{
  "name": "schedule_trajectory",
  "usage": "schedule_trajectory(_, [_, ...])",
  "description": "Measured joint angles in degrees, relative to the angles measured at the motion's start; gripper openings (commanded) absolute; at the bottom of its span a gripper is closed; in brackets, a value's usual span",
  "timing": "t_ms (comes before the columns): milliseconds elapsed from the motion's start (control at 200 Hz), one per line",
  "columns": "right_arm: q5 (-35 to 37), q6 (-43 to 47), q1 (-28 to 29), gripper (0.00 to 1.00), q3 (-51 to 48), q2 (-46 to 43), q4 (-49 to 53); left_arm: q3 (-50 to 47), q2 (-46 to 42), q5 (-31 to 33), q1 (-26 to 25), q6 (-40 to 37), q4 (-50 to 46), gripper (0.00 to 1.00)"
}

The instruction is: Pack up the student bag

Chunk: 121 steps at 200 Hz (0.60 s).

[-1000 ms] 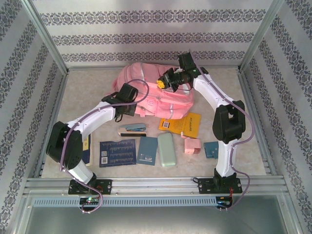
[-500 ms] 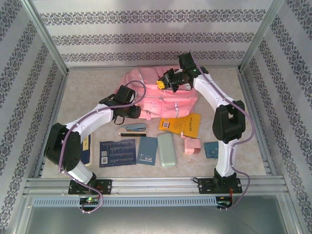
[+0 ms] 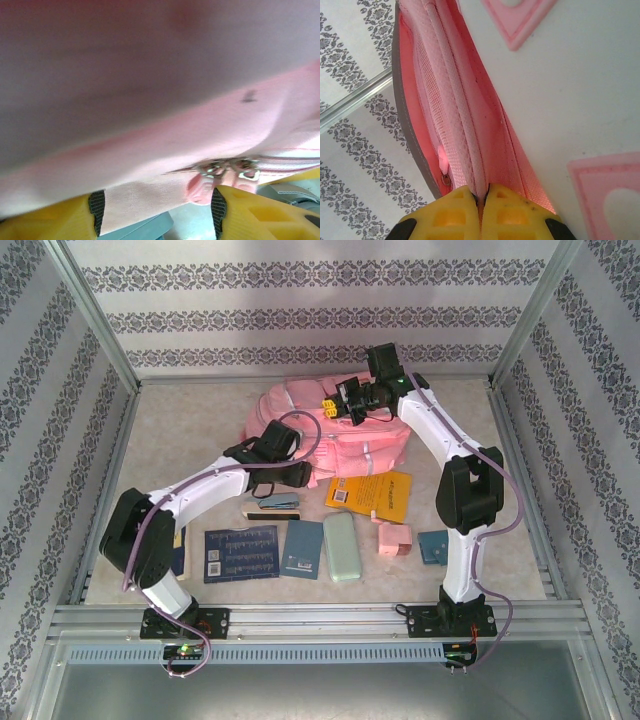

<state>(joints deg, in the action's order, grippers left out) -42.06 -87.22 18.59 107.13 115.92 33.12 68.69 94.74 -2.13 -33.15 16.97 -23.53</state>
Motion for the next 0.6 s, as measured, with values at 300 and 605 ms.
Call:
schedule_trajectory(300, [0.5,-3.2,1.0,0.00,-0.1,0.0,-2.1,2.6,4.2,8.1,-3.6,0.4,-2.5,0.52])
schedule_trajectory(605, [0.5,-4.4,1.6,0.00,-0.2,0.0,-4.0,5.0,5.0,13.7,-3.6,-0.2,-5.2,0.29])
